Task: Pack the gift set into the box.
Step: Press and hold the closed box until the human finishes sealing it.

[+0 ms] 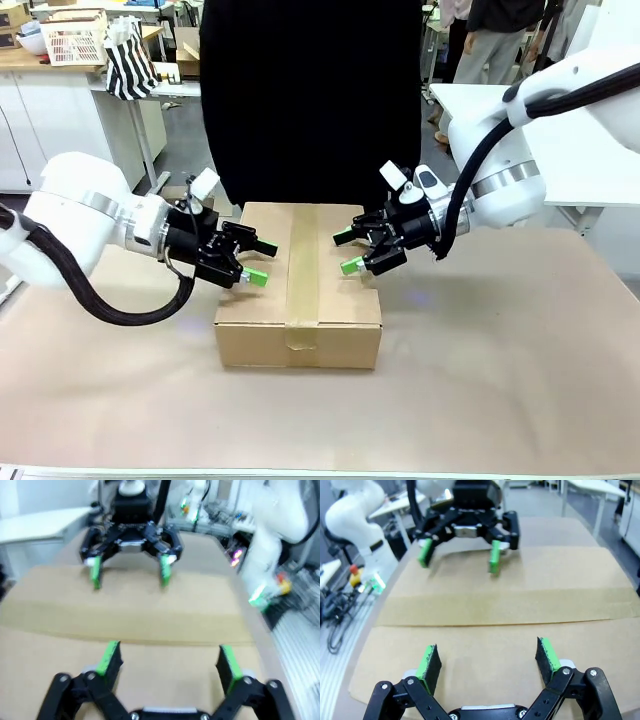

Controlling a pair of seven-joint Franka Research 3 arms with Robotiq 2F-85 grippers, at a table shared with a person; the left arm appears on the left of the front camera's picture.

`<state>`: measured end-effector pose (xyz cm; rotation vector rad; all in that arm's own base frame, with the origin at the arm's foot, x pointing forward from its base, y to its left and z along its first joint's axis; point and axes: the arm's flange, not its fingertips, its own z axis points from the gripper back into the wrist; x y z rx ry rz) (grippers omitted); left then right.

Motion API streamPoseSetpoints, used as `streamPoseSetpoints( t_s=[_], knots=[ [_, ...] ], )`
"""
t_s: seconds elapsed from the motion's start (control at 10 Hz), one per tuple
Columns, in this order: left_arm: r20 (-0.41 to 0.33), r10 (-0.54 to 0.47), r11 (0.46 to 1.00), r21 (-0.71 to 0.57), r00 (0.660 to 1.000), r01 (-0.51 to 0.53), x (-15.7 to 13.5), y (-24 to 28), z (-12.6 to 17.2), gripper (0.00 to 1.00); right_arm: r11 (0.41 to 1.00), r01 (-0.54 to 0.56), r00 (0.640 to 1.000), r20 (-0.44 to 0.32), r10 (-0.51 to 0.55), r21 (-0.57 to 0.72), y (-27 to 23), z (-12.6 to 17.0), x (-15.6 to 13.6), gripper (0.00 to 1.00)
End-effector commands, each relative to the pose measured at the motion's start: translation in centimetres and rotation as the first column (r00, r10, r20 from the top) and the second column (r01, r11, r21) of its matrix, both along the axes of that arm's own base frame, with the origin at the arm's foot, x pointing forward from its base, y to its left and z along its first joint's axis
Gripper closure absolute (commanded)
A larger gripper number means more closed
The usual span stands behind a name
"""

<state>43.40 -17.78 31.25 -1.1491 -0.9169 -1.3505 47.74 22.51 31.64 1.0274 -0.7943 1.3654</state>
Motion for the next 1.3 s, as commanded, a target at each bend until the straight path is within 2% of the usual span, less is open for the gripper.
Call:
streamPoseSetpoints(
  t_s=[0.0,0.1,0.2,0.3,0.4,0.5,0.6,0.7,0.8,1.2],
  knots=[
    [-0.322,-0.004,0.999,-0.042,0.947,-0.010,-1.3,2.6,5.0,0.00,0.996,0.092,0.965,-0.247,-0.090,-0.005,-0.8,5.9,-1.6,0.00],
    [-0.445,0.020,0.996,-0.065,0.895,-0.054,-2.6,4.2,7.3,0.00,0.986,0.161,0.933,-0.321,-0.163,-0.032,-2.0,9.0,-3.0,0.00],
    [-0.596,0.027,0.995,-0.064,0.802,-0.081,-4.0,5.8,8.8,0.00,0.973,0.223,0.886,-0.405,-0.227,-0.058,-3.7,11.6,-4.6,0.00],
    [-0.653,0.045,0.994,-0.043,0.756,-0.096,-5.2,7.5,9.7,0.00,0.946,0.317,0.829,-0.464,-0.313,-0.071,-6.0,13.4,-5.9,0.00],
    [-0.713,0.064,0.992,-0.034,0.698,-0.125,-5.9,8.9,9.4,0.00,0.921,0.386,0.775,-0.523,-0.354,-0.052,-8.2,14.0,-6.9,0.00],
    [-0.783,0.066,0.984,-0.052,0.618,-0.170,-6.5,10.4,8.7,0.00,0.900,0.435,0.717,-0.589,-0.373,-0.040,-10.5,13.5,-7.7,0.00],
    [-0.826,0.061,0.975,-0.072,0.561,-0.211,-7.5,12.3,7.9,0.00,0.873,0.487,0.672,-0.623,-0.401,-0.036,-12.7,12.6,-8.8,0.00],
    [-0.794,0.052,0.957,-0.134,0.606,-0.257,-7.9,14.1,7.3,0.00,0.859,0.510,0.672,-0.610,-0.419,-0.028,-14.3,11.2,-9.0,0.00],
    [-0.784,0.080,0.982,-0.042,0.615,-0.181,-6.4,11.3,8.3,0.00,0.898,0.435,0.720,-0.572,-0.393,-0.069,-11.4,13.6,-7.6,0.00],
    [-0.784,0.080,0.982,-0.042,0.615,-0.181,-6.4,11.3,8.3,0.00,0.898,0.435,0.720,-0.572,-0.393,-0.069,-11.4,13.6,-7.6,0.00]
  ],
)
